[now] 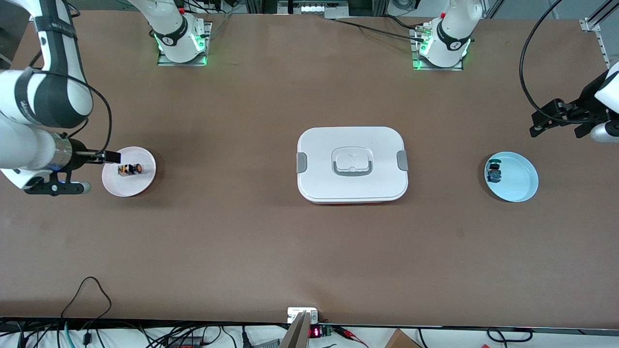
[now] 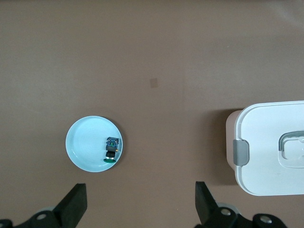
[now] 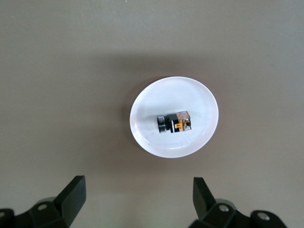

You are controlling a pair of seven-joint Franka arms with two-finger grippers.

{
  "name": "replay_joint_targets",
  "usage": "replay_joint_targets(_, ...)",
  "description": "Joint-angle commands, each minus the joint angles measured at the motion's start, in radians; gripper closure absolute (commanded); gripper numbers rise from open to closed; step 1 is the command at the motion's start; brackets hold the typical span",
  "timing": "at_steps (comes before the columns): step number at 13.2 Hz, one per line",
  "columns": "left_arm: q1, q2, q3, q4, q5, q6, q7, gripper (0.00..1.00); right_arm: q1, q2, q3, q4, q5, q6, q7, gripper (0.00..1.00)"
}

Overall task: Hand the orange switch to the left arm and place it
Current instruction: 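Lower the right gripper over the orange switch on the white plate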

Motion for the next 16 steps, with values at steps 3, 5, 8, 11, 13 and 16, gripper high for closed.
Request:
replay_joint_targets(3, 0.002, 0.013, 0.000, 0.028, 0.015, -0.021, 0.015, 0.00, -0.029, 0.008, 0.002, -0.201, -0.019, 0.249, -0.010, 0.00)
replay_joint_targets(5, 0.002, 0.013, 0.000, 0.028, 0.015, -0.021, 0.015, 0.00, -0.069, 0.016, 0.001, -0.256, -0.031, 0.362, -0.018, 0.00)
replay_joint_targets(8, 0.002, 0.013, 0.000, 0.027, 0.015, -0.021, 0.015, 0.00, -0.101, 0.053, 0.002, -0.313, -0.064, 0.495, -0.121, 0.00)
replay_joint_targets(11, 0.003, 0.013, 0.002, 0.027, 0.015, -0.021, 0.015, 0.00, -0.100, 0.079, 0.002, -0.336, -0.064, 0.531, -0.119, 0.00)
replay_joint_targets(13, 0.003, 0.015, 0.004, 0.027, 0.015, -0.021, 0.015, 0.00, -0.106, 0.080, 0.002, -0.391, -0.065, 0.609, -0.121, 0.00)
replay_joint_targets(16, 0.003, 0.015, 0.005, 0.025, 0.015, -0.021, 0.016, 0.00, -0.129, 0.103, 0.002, -0.454, -0.065, 0.698, -0.148, 0.00)
